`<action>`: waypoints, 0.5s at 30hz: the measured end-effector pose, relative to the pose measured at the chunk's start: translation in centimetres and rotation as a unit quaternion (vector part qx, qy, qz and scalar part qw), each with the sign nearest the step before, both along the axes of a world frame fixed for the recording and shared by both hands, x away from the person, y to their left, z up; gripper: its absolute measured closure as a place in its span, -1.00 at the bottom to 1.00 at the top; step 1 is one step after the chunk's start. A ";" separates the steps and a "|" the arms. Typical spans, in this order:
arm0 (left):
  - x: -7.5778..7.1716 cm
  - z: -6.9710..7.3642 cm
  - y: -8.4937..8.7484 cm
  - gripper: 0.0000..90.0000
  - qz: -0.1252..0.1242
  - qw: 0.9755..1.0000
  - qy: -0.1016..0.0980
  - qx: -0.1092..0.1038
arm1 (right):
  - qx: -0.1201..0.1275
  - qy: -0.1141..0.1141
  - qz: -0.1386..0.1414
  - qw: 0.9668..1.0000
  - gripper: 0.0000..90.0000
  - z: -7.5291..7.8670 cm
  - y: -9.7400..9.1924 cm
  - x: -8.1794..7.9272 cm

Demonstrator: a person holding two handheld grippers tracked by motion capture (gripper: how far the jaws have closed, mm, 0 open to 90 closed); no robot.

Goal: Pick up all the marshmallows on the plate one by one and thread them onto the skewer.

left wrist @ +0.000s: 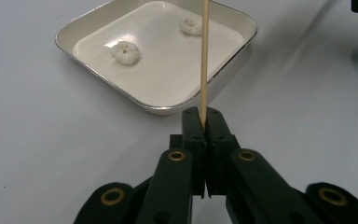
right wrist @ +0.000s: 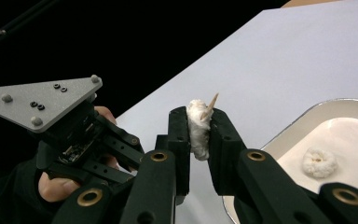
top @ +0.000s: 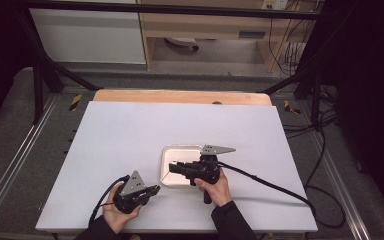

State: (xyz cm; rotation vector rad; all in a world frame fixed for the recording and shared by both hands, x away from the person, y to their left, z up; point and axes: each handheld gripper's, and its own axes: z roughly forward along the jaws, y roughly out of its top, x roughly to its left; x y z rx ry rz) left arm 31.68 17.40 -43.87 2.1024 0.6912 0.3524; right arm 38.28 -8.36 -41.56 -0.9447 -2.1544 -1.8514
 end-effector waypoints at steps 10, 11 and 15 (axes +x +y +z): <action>0.2 0.4 -1.2 0.97 0.015 1.000 -0.009 -0.004 | -0.015 0.020 0.023 0.999 0.78 -1.4 0.9 -0.4; 0.3 0.2 -1.3 0.97 0.016 1.000 -0.008 -0.003 | -0.015 0.021 0.021 0.999 0.77 -1.4 1.0 -0.4; 0.5 0.6 -1.8 0.97 0.014 1.000 -0.018 -0.021 | -0.021 0.031 0.031 0.999 0.76 -2.0 1.2 -0.5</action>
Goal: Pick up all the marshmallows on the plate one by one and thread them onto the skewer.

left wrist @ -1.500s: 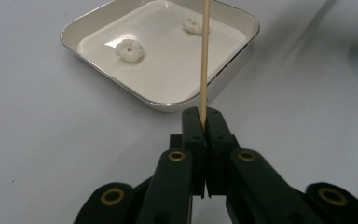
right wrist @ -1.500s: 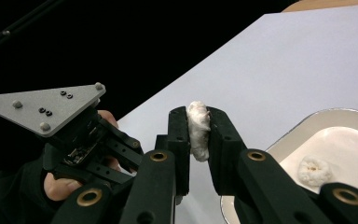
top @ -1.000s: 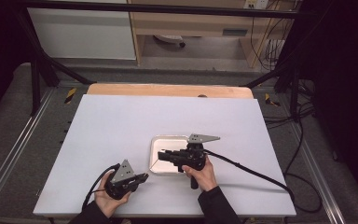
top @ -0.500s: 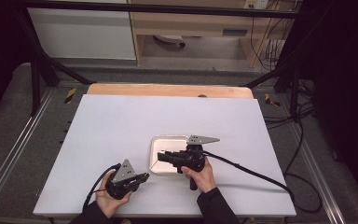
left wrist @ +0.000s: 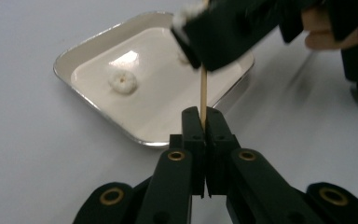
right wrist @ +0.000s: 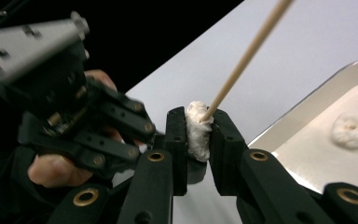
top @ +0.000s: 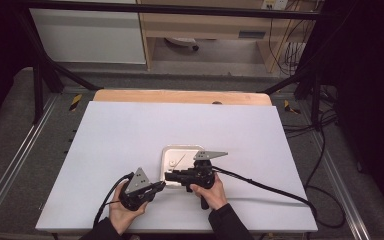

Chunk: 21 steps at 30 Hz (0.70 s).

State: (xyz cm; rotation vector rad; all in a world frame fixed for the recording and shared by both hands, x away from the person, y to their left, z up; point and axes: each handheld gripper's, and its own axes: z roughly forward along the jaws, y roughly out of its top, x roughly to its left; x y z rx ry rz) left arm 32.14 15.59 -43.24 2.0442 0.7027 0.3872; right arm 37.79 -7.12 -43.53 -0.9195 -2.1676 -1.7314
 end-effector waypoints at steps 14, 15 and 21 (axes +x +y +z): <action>0.2 -0.2 -0.2 0.97 -0.005 1.000 0.007 -0.009 | -0.018 -0.012 0.010 1.000 0.20 0.3 -0.2 -0.5; 0.2 -0.2 -0.2 0.97 -0.005 1.000 0.006 -0.008 | -0.021 -0.014 0.011 1.000 0.12 0.4 -0.2 -0.6; 0.1 0.0 0.2 0.97 0.003 1.000 -0.003 -0.011 | -0.038 -0.024 -0.016 0.999 -0.48 0.5 -0.3 -0.6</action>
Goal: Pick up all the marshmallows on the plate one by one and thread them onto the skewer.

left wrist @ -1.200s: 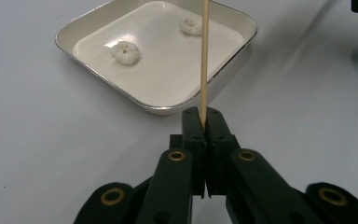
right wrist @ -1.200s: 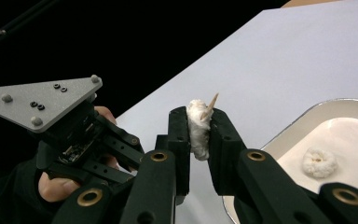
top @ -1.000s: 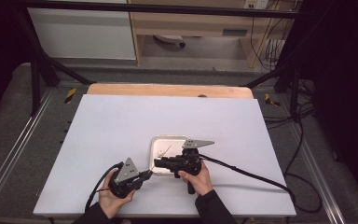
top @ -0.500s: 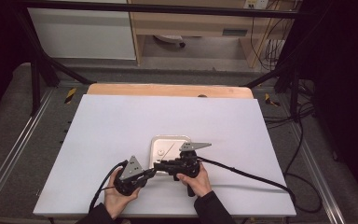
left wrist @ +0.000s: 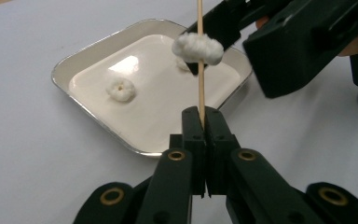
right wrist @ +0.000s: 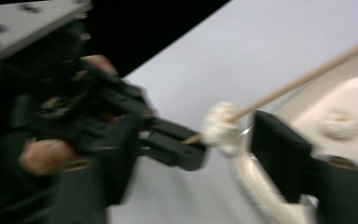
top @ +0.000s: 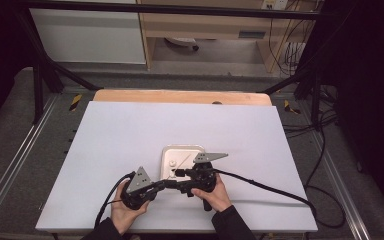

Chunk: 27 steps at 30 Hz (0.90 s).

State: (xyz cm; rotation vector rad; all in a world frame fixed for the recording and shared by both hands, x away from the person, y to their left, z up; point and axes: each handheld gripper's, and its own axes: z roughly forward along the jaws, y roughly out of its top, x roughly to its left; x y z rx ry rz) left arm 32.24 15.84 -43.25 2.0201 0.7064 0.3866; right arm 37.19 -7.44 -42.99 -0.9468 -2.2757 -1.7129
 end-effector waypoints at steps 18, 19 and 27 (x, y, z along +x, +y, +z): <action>-0.1 0.9 3.6 0.97 0.022 1.000 0.006 -0.007 | -0.094 -0.055 -0.045 0.993 -0.76 1.4 -1.4 1.2; -0.2 0.9 3.9 0.97 0.026 1.000 0.006 -0.005 | -0.102 -0.058 -0.047 0.992 -0.76 1.4 -1.5 1.4; -0.3 0.6 5.3 0.97 0.029 0.999 0.014 0.005 | -0.157 -0.067 -0.067 0.983 -0.79 1.1 -1.1 3.0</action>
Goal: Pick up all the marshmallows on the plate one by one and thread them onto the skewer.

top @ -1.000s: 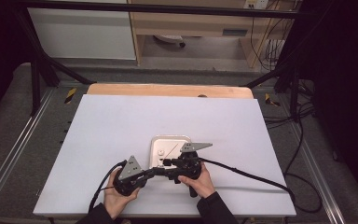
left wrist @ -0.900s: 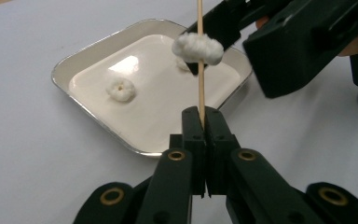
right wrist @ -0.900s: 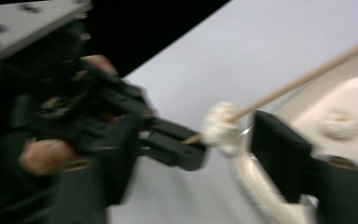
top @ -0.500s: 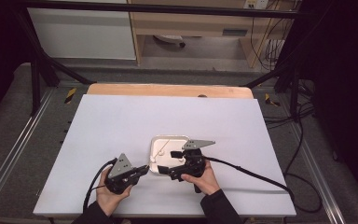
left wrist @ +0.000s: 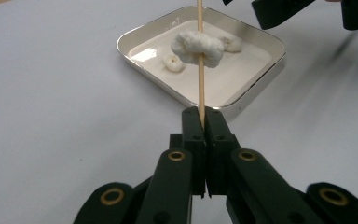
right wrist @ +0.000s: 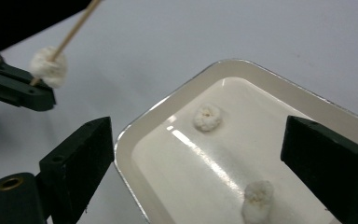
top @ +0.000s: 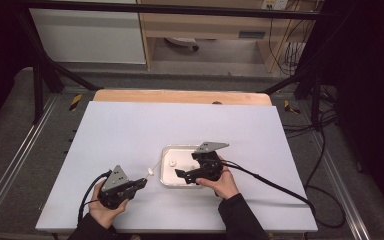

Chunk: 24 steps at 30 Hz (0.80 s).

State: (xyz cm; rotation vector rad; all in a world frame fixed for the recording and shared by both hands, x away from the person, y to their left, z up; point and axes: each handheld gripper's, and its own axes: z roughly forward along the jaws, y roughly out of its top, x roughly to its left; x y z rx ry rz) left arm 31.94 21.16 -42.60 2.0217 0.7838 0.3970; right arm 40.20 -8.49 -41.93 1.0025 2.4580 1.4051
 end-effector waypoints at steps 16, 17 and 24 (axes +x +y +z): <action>0.4 -0.3 0.5 0.97 0.003 1.000 0.007 -0.011 | -0.099 -0.015 0.014 0.995 -0.28 -1.6 4.6 3.1; 0.4 -0.3 0.5 0.97 0.003 1.000 0.007 -0.010 | -0.105 -0.017 0.013 0.994 -0.24 -1.7 4.8 3.2; 0.6 -0.5 0.4 0.97 0.003 1.000 0.012 -0.010 | -0.124 -0.017 0.024 0.992 0.04 -2.4 5.1 3.7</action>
